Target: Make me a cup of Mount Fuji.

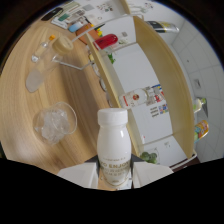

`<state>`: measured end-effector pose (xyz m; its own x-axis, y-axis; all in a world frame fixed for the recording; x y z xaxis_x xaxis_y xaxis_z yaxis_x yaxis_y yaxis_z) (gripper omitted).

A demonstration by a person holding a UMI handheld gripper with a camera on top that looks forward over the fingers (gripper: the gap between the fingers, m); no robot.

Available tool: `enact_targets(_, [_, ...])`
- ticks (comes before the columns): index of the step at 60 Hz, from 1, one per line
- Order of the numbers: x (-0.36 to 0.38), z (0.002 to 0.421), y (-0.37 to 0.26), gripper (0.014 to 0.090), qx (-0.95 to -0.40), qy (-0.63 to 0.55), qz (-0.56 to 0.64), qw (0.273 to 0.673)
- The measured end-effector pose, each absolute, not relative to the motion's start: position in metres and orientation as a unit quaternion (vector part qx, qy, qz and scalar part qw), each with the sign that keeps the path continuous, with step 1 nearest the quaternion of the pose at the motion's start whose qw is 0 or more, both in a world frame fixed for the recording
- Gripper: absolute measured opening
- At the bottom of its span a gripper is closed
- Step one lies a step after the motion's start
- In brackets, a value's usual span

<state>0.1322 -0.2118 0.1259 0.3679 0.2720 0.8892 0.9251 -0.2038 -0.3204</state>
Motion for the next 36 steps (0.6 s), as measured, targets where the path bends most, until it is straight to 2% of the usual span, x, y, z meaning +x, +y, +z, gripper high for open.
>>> enact_targets(10, [0.133,0.133,-0.203,0.0478,-0.603,-0.53,-0.449,0.393])
enact_targets(19, [0.134,0.131,-0.204,0.048,-0.569,-0.566,-0.483,0.349])
enact_targets(30, [0.122,0.128,-0.206,0.0479,-0.545,-0.59,-0.49,0.338])
enact_targets(36, [0.12,0.126,-0.207,0.0481,-0.551,-0.587,-0.483,0.343])
